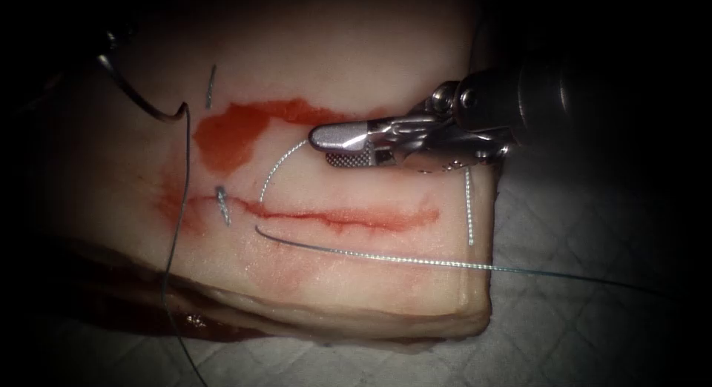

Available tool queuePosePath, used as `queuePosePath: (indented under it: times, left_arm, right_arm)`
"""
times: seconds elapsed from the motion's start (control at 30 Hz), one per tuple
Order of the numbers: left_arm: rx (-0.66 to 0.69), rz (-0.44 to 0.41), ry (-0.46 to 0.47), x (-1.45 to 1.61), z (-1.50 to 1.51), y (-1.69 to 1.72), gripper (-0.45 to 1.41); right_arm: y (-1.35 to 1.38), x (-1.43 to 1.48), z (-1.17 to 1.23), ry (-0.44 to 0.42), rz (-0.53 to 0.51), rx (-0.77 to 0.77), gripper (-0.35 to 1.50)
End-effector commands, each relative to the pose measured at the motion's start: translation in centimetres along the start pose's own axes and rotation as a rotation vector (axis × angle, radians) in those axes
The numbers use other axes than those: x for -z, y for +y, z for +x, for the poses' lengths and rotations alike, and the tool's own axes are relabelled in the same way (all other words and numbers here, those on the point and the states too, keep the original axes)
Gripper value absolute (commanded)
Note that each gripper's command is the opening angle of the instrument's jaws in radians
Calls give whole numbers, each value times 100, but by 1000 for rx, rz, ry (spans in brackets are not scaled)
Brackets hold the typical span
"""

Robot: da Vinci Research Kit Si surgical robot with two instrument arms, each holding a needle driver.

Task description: Wound Closure

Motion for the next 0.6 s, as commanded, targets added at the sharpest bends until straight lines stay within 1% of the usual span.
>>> queuePosePath:
  times: [0.03,0.07,0.1,0.13,0.17,0.3,0.37,0.47,0.6]
  left_arm:
    - [-1,1,0,-4,2,6,-45]
    - [-1,1,0,-4,2,6,-45]
    - [-1,1,0,-4,2,6,-45]
    - [-1,1,0,-4,2,6,-45]
    - [-1,1,0,-4,3,5,-45]
    - [-1,1,0,-4,3,5,-45]
    - [-1,1,0,-4,3,5,-45]
    - [-1,1,0,-4,3,5,-45]
    - [-1,1,0,-4,3,5,-45]
  right_arm:
    - [2,-7,-12,38,15,15,59]
    - [2,-8,-11,104,25,27,57]
    - [2,-8,-10,131,19,23,57]
    - [4,-8,-10,167,13,9,52]
    - [8,-8,-9,215,6,1,51]
    - [11,-11,-2,325,4,-2,51]
    - [13,-15,-1,367,2,9,51]
    - [13,-25,-2,388,2,16,51]
    - [1,-62,2,430,15,11,46]
